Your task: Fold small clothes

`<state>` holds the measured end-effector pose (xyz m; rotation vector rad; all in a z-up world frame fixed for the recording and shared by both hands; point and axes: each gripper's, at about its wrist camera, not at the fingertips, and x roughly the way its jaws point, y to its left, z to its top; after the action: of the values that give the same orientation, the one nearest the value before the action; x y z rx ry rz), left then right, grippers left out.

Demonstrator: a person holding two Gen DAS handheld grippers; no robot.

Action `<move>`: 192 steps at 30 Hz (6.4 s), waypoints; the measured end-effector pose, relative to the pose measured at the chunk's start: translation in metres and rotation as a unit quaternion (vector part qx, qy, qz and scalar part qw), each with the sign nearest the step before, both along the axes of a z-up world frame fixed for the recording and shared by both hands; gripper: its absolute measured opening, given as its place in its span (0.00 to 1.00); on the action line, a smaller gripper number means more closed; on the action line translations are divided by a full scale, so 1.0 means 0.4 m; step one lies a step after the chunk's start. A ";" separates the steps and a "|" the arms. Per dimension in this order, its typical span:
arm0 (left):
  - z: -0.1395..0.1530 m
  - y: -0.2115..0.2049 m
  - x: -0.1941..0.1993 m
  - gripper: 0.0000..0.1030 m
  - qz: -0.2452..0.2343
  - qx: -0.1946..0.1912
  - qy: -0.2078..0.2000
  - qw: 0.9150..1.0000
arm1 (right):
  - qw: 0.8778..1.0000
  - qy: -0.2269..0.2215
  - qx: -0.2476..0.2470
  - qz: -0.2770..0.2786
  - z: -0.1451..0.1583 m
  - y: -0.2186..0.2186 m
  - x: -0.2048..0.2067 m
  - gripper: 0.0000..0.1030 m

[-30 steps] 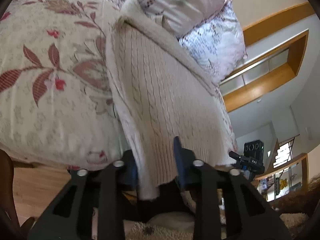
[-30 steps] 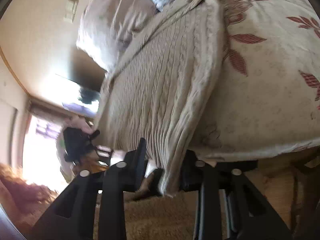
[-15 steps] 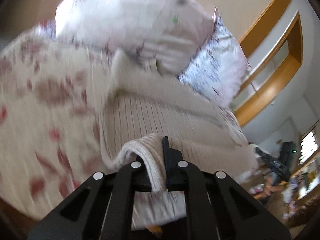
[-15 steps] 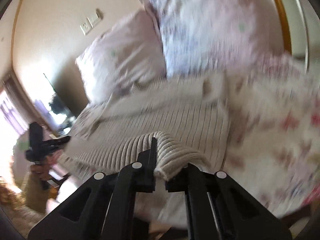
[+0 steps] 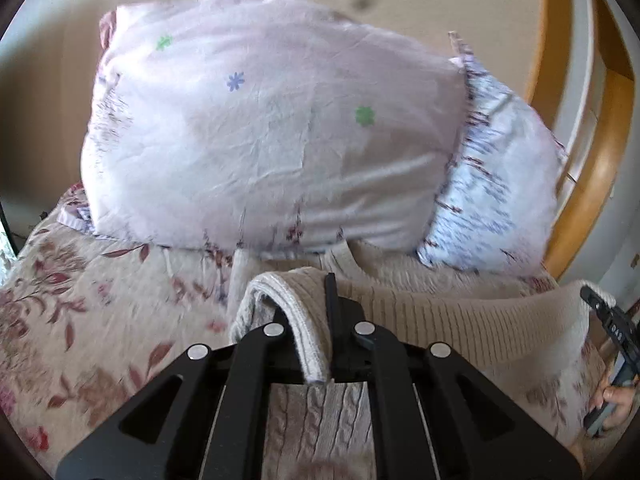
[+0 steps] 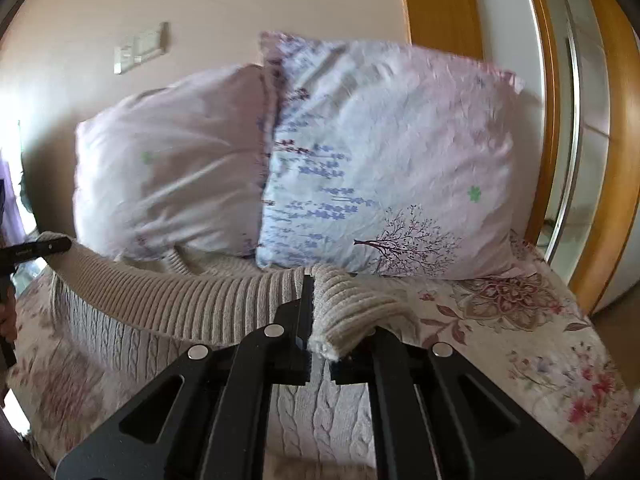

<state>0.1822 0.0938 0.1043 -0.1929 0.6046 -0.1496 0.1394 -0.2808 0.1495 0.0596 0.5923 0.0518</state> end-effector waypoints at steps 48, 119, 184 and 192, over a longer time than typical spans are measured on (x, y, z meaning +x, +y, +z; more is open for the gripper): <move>-0.265 0.128 0.047 0.07 0.021 -0.051 0.150 0.987 | 0.974 0.185 0.087 -0.095 -0.242 -0.166 0.054 0.09; -0.160 -0.342 0.214 0.17 -0.121 -0.377 0.190 0.898 | 0.963 0.142 0.225 0.034 -0.151 -0.105 0.085 0.57; -0.253 -0.342 0.097 0.77 -0.167 -0.231 0.225 0.932 | 0.975 0.177 0.128 -0.033 -0.114 -0.197 0.184 0.18; -0.270 -0.396 0.092 0.77 -0.188 -0.206 0.236 0.931 | 0.966 0.209 0.137 -0.070 -0.180 -0.247 0.201 0.21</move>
<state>0.2190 -0.0647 -0.0038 -0.5292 1.0876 -0.6171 0.2197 -0.3796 0.0774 0.3884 0.9992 -0.0171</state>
